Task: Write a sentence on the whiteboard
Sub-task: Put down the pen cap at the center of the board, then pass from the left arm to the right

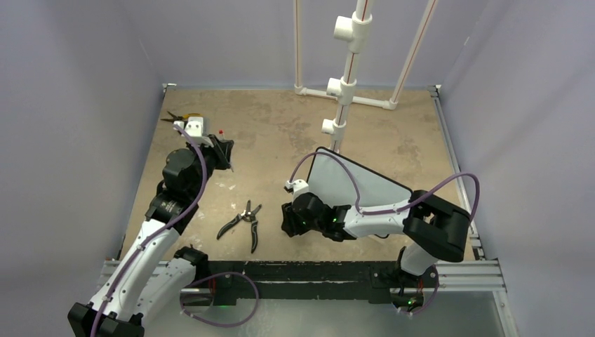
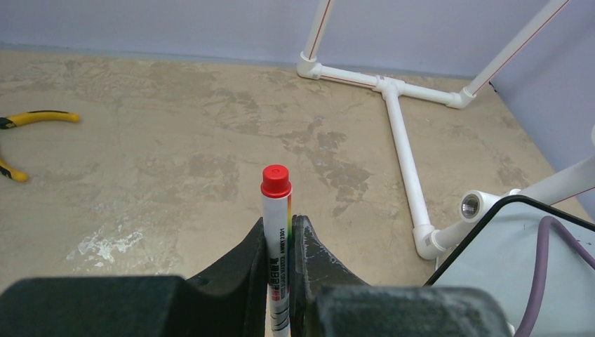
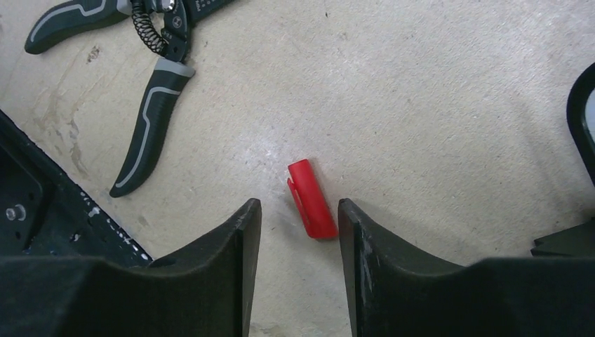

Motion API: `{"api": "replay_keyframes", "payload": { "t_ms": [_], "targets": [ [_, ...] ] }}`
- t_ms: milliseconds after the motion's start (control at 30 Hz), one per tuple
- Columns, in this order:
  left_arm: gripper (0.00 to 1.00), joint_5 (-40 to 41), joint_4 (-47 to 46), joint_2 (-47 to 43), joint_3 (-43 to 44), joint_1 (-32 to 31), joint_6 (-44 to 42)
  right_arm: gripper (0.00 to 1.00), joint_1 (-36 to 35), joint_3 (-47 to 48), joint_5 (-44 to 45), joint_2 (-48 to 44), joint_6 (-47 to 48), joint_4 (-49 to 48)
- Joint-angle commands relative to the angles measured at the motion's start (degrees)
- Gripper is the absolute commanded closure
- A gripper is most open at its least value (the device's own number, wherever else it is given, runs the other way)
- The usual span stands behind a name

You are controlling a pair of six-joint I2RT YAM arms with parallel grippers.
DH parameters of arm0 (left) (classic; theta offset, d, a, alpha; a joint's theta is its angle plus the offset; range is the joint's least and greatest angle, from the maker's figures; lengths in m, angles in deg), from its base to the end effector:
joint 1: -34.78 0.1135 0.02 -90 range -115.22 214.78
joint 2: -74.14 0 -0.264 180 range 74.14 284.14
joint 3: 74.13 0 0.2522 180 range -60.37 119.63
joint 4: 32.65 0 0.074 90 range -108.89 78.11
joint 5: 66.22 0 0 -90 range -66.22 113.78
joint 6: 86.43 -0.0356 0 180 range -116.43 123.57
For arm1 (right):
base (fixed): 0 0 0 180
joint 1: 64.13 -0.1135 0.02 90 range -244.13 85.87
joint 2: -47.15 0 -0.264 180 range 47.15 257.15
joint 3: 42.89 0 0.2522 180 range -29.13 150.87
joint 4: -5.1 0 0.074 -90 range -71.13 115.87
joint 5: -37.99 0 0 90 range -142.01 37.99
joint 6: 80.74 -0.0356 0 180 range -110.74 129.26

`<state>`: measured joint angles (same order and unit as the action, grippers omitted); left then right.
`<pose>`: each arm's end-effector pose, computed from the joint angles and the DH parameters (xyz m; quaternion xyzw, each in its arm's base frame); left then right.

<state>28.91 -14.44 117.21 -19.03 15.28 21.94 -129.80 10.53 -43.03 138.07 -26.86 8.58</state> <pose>0.1732 -0.0580 0.3346 -0.0226 0.7437 -0.1850 0.6420 0.1314 0.2772 0.1523 -0.1999 0.8854 0.2760 0.3161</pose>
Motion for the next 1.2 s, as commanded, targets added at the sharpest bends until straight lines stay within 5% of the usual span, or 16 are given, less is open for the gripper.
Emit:
{"api": "replay_keyframes", "payload": {
  "t_ms": [0,233,633,800,1167],
  "targets": [
    [1.00,-0.7,-1.0,-0.1,0.0,0.4,-1.1,0.52,-0.2,2.2,0.8,-4.0,0.6,0.4],
    [1.00,0.5,-0.8,-1.0,-0.1,0.4,-1.1,0.47,-0.2,3.5,-0.1,-18.1,5.0,7.1],
    [1.00,-1.1,-1.1,-1.1,-0.1,0.5,-1.1,0.22,2.7,18.5,15.8,-32.5,8.3,35.0],
    [1.00,-1.6,-1.0,-1.4,-0.1,0.5,-1.1,0.19,19.9,19.7,7.0,-35.8,13.4,34.5],
    [1.00,-7.0,-2.8,-0.8,-0.4,0.5,-1.6,0.11,29.3,16.9,3.6,-37.9,19.9,25.9]
  ]
}}
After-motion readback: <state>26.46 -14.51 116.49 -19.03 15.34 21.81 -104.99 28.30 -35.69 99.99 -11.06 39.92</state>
